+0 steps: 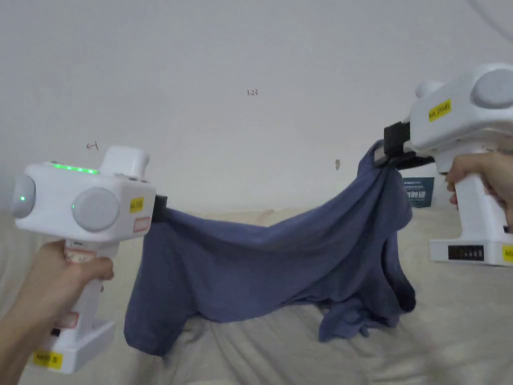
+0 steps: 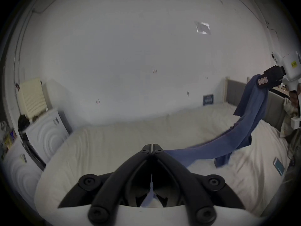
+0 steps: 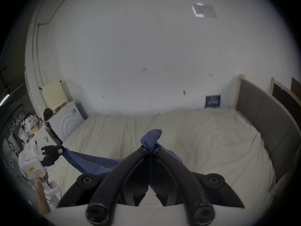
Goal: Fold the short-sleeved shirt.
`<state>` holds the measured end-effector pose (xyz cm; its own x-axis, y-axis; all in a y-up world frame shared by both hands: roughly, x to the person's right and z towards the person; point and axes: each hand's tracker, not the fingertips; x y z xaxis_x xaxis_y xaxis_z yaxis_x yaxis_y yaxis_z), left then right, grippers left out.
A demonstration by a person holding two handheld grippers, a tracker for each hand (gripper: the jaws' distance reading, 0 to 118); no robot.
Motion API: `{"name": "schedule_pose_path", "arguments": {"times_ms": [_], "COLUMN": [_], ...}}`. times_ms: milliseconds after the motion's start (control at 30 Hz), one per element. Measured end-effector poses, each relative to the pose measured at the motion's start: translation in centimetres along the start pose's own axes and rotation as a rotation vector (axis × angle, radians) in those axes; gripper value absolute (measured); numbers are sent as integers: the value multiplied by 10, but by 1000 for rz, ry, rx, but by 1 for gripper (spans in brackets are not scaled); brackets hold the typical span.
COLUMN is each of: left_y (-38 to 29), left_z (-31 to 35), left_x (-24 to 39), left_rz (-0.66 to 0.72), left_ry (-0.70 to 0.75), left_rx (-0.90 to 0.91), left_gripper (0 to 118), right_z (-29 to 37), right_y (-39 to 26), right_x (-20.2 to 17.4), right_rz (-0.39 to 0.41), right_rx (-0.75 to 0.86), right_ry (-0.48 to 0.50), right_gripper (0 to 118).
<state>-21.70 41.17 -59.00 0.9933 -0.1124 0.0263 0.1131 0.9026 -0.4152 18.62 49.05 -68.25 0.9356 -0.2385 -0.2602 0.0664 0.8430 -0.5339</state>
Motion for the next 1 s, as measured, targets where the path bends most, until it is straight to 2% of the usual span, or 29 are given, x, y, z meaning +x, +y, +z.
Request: {"name": "schedule_pose_path", "arguments": {"times_ms": [133, 233, 300, 367, 467, 533, 600, 733, 767, 867, 900, 933, 1000], "left_y": [-82, -135, -167, -197, -233, -254, -276, -304, -309, -322, -326, -330, -336], "left_z": [2, 14, 28, 47, 78, 98, 115, 160, 170, 187, 192, 196, 202], "left_x": [12, 13, 18, 27, 38, 41, 43, 47, 46, 49, 50, 53, 57], "left_rz": [-14, 85, 103, 93, 121, 128, 149, 156, 195, 220, 217, 206, 207], "left_ry": [14, -47, -70, -76, -95, -102, -78, -66, -51, -56, -56, -46, -34], "left_rx": [-102, -218, -230, -269, -304, -318, -347, -349, -338, -363, -367, -374, -386], "left_gripper": [0, 0, 0, 0, 0, 0, 0, 0, 0, 0, 0, 0, 0], "right_z": [-3, 2, 10, 21, 49, 75, 99, 137, 145, 156, 159, 161, 166], "right_y": [-88, -152, -192, -229, -282, -311, -334, -375, -383, -406, -411, -416, -424], "right_x": [19, 22, 23, 25, 28, 31, 28, 30, 29, 33, 35, 38, 43], "right_rz": [-144, -122, -110, -140, -207, -235, -221, -218, -217, -169, -184, -189, -253], "right_rx": [-111, -177, -209, -247, -304, -325, -316, -312, -323, -375, -380, -373, -386], "right_ry": [141, 55, 42, 43, 78, 146, 76, 73, 72, 10, -27, -14, -8], "right_gripper": [2, 2, 2, 2, 2, 2, 2, 2, 2, 2, 2, 2, 2]}}
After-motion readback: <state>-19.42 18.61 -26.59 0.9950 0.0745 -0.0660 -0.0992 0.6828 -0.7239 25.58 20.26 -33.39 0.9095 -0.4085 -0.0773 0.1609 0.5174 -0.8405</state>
